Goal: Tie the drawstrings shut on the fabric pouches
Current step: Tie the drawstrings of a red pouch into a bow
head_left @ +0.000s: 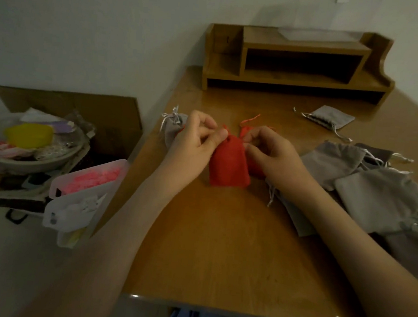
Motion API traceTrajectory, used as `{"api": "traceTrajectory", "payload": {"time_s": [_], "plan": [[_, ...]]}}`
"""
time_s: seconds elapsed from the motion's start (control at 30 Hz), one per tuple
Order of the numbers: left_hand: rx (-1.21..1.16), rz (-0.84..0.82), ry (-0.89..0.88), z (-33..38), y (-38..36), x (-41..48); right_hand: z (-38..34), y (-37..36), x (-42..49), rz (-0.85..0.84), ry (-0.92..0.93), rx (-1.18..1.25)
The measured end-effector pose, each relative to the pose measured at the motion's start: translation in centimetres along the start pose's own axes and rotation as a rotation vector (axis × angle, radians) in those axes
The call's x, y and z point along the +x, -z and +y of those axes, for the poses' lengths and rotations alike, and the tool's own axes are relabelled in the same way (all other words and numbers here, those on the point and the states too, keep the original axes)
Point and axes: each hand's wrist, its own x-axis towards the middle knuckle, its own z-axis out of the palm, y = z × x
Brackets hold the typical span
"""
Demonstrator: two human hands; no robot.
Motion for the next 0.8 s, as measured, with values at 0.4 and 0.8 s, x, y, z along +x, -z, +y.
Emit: {"api": "traceTrajectory", "payload": {"time_s": [0.4, 0.8], "plan": [[0.892, 0.315, 0.051, -2.2, 1.8, 0.7, 2.0, 0.4, 0.7, 0.004, -0.397, -0.715], [0.775, 0.102, -0.44, -1.8, -0.7, -0.3, 0.9, 1.1, 0.3, -0.069, -0.31, -0.183]]}}
